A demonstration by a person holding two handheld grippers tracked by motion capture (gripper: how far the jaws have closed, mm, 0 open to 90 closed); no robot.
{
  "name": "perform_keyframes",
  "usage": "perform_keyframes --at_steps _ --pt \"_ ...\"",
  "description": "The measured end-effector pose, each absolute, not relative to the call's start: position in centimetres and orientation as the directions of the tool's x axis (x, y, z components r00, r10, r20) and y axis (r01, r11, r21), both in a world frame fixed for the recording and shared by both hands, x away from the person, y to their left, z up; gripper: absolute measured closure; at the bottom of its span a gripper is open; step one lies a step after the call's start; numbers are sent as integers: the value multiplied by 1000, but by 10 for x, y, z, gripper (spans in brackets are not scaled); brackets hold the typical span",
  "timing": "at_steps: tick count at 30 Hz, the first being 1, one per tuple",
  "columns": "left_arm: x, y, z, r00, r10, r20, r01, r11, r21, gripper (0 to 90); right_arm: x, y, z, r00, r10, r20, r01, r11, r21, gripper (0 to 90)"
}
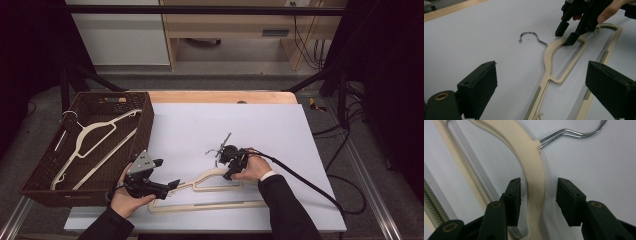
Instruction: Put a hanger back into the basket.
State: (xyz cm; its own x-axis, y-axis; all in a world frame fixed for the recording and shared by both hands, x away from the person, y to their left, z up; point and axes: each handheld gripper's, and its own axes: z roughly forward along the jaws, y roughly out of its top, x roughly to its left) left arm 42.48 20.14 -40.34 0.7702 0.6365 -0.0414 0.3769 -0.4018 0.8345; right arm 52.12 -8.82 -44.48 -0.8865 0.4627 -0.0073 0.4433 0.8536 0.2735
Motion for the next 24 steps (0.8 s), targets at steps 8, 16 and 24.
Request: perform_keyframes --at_steps 8,16,24 --pt "425 201 -404 772 635 -38 376 -407 833 101 522 -87 -448 -890 457 1 440 855 274 639" --pt "426 200 -405 772 634 -38 377 -410 831 101 524 -88 -447 -895 446 21 435 860 266 731" --pt "425 200 -405 772 634 -37 376 -409 831 101 525 -90 -443 -888 459 24 448 852 272 737"
